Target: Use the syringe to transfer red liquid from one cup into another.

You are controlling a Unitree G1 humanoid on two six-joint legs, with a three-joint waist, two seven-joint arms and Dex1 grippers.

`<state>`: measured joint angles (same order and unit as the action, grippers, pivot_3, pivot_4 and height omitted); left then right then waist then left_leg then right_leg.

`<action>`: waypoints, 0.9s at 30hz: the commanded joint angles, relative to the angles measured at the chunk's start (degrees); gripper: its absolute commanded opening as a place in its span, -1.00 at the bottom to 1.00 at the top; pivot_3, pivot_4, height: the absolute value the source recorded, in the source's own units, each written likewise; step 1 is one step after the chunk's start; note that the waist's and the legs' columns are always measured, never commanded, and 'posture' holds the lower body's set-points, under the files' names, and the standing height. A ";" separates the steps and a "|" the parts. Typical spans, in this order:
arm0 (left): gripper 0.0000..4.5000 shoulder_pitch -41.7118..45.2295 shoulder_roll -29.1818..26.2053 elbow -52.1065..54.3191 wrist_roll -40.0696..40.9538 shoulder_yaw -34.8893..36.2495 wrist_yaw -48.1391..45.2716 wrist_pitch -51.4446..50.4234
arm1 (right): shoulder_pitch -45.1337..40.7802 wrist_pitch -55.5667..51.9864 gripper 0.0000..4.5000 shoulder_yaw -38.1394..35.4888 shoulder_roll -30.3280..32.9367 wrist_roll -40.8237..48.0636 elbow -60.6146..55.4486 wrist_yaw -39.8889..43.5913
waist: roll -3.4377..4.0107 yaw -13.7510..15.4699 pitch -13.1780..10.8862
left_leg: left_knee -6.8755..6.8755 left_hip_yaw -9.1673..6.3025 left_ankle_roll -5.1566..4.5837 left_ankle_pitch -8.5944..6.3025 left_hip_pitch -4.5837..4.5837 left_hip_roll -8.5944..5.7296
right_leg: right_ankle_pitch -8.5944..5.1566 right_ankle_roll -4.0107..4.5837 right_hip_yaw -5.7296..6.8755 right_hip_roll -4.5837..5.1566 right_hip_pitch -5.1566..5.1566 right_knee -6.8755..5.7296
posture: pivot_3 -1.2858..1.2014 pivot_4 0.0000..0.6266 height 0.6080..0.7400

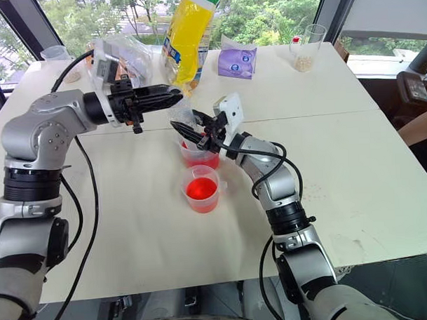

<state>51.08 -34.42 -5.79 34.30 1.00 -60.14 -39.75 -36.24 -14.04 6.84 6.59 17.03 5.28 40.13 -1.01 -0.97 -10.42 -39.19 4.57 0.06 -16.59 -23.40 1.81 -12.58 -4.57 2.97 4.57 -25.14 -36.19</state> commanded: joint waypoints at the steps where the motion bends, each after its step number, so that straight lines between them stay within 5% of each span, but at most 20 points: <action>1: -0.99 0.62 -0.19 2.82 0.71 0.63 -0.96 0.28 | -0.89 -0.70 -0.40 0.19 0.28 0.04 -0.54 0.00 | 0.00 0.02 0.00 | 0.00 0.01 0.00 0.00 0.00 0.00 | 0.00 0.00 0.00 0.00 0.00 0.00 | 0.03 -0.52 1.00; 27: -0.99 9.43 -1.57 -3.36 -2.24 4.25 0.87 4.99 | 0.44 -4.98 -0.40 2.88 2.08 -0.88 1.19 2.56 | 0.00 0.10 0.00 | -0.01 0.01 0.00 0.00 -0.01 -0.01 | 0.00 0.00 0.00 0.00 0.00 0.01 | 0.03 -0.52 1.00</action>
<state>55.29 -33.86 -10.51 32.57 0.78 -60.82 -39.23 -37.92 -17.11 6.80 8.12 17.05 5.86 41.17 -1.01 -0.87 -10.42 -39.20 4.58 0.06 -16.59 -23.42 1.80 -12.58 -4.57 2.97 4.58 -25.14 -36.19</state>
